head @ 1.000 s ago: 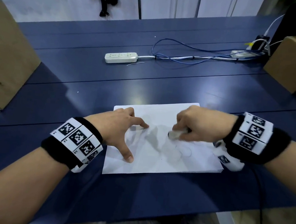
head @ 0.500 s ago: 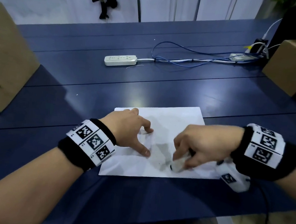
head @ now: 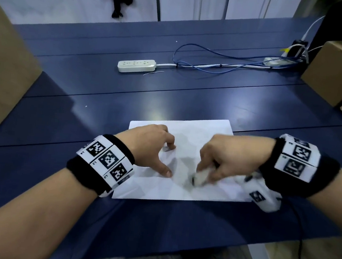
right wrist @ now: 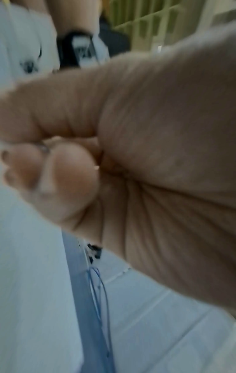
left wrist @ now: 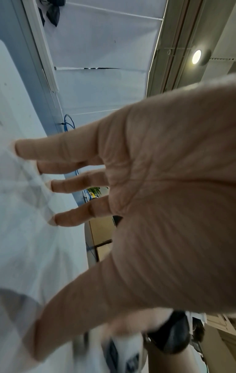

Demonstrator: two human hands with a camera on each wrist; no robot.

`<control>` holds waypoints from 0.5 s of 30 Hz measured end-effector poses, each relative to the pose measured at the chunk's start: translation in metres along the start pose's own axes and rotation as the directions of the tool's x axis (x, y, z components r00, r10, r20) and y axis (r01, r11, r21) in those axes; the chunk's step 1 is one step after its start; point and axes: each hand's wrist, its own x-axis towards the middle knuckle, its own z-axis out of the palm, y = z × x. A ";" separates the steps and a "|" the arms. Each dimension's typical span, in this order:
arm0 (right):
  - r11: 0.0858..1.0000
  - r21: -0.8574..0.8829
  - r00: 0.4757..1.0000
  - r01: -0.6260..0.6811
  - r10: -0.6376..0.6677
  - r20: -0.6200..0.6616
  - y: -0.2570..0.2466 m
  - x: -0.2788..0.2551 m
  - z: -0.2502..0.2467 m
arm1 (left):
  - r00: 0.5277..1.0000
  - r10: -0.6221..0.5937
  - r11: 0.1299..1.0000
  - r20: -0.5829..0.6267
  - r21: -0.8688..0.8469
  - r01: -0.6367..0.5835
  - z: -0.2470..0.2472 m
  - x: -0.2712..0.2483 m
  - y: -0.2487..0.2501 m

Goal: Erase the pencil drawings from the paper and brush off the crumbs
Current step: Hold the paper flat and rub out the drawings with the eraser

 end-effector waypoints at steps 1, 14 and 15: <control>0.997 -0.052 0.995 -0.064 0.060 -0.083 0.009 0.004 -0.003 | 1.000 0.003 1.000 0.000 0.001 -0.003 0.000 0.000 0.000; 0.989 -0.081 0.991 -0.127 0.122 -0.062 0.012 0.005 -0.008 | 1.000 0.011 1.000 0.026 -0.005 -0.011 -0.001 0.003 0.003; 0.977 -0.108 0.976 -0.184 0.170 -0.134 0.020 0.006 -0.011 | 1.000 0.008 1.000 0.028 -0.003 -0.008 -0.001 0.002 0.003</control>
